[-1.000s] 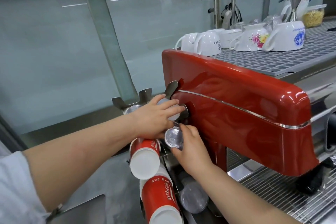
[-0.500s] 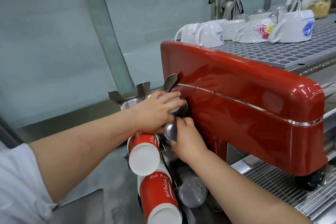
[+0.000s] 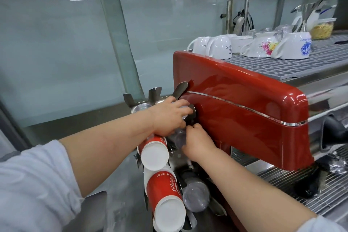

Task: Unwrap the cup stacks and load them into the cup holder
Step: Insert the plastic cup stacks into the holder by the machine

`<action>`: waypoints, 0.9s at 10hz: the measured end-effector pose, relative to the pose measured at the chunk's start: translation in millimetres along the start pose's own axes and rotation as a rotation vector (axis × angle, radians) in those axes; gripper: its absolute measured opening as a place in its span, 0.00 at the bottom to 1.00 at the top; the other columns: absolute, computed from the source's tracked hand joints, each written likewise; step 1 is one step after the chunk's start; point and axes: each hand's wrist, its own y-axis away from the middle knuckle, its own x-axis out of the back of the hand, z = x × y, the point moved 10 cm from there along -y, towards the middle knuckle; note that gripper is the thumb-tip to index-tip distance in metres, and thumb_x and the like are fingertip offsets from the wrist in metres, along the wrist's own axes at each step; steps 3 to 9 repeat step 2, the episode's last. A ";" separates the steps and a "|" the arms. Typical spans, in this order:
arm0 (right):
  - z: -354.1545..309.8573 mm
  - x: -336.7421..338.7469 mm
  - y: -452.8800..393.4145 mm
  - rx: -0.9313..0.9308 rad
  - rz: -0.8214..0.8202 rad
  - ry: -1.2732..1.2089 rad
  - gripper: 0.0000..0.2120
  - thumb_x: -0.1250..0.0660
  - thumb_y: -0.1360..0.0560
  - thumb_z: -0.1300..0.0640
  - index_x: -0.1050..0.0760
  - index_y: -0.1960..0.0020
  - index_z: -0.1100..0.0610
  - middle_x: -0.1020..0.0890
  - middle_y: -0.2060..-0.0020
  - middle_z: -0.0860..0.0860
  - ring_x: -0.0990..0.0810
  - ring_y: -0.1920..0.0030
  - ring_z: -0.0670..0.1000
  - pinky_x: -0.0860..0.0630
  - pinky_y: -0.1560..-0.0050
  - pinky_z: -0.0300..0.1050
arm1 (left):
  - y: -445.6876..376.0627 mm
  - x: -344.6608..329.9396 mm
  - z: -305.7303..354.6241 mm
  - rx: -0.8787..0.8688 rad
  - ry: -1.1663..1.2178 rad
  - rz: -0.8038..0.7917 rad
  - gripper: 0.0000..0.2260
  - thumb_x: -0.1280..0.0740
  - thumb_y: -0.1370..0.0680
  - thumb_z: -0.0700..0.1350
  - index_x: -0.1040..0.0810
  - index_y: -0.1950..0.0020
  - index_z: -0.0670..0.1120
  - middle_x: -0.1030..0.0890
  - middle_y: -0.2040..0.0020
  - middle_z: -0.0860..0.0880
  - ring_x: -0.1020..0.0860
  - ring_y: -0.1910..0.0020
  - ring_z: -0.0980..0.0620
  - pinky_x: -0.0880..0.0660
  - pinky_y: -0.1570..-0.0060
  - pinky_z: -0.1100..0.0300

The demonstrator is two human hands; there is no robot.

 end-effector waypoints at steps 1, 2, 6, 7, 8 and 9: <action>-5.9 2.9 5.5 0.049 -0.064 0.082 0.17 0.37 0.24 0.54 0.29 0.38 0.60 0.28 0.41 0.58 0.26 0.42 0.58 0.29 0.43 0.46 | 9.2 9.4 -0.1 0.015 0.083 -0.069 0.17 0.33 0.25 0.52 0.23 0.36 0.60 0.43 0.21 0.51 0.48 0.22 0.45 0.40 0.29 0.47; -12.9 13.8 9.3 0.043 -0.108 0.137 0.17 0.38 0.23 0.51 0.26 0.39 0.59 0.22 0.43 0.58 0.25 0.42 0.58 0.27 0.45 0.46 | 21.1 21.8 -8.2 0.058 0.258 -0.066 0.18 0.33 0.26 0.50 0.22 0.36 0.56 0.38 0.23 0.49 0.39 0.25 0.45 0.33 0.33 0.47; -12.9 13.8 9.3 0.043 -0.108 0.137 0.17 0.38 0.23 0.51 0.26 0.39 0.59 0.22 0.43 0.58 0.25 0.42 0.58 0.27 0.45 0.46 | 21.1 21.8 -8.2 0.058 0.258 -0.066 0.18 0.33 0.26 0.50 0.22 0.36 0.56 0.38 0.23 0.49 0.39 0.25 0.45 0.33 0.33 0.47; -12.9 13.8 9.3 0.043 -0.108 0.137 0.17 0.38 0.23 0.51 0.26 0.39 0.59 0.22 0.43 0.58 0.25 0.42 0.58 0.27 0.45 0.46 | 21.1 21.8 -8.2 0.058 0.258 -0.066 0.18 0.33 0.26 0.50 0.22 0.36 0.56 0.38 0.23 0.49 0.39 0.25 0.45 0.33 0.33 0.47; -12.9 13.8 9.3 0.043 -0.108 0.137 0.17 0.38 0.23 0.51 0.26 0.39 0.59 0.22 0.43 0.58 0.25 0.42 0.58 0.27 0.45 0.46 | 21.1 21.8 -8.2 0.058 0.258 -0.066 0.18 0.33 0.26 0.50 0.22 0.36 0.56 0.38 0.23 0.49 0.39 0.25 0.45 0.33 0.33 0.47; -12.9 13.8 9.3 0.043 -0.108 0.137 0.17 0.38 0.23 0.51 0.26 0.39 0.59 0.22 0.43 0.58 0.25 0.42 0.58 0.27 0.45 0.46 | 21.1 21.8 -8.2 0.058 0.258 -0.066 0.18 0.33 0.26 0.50 0.22 0.36 0.56 0.38 0.23 0.49 0.39 0.25 0.45 0.33 0.33 0.47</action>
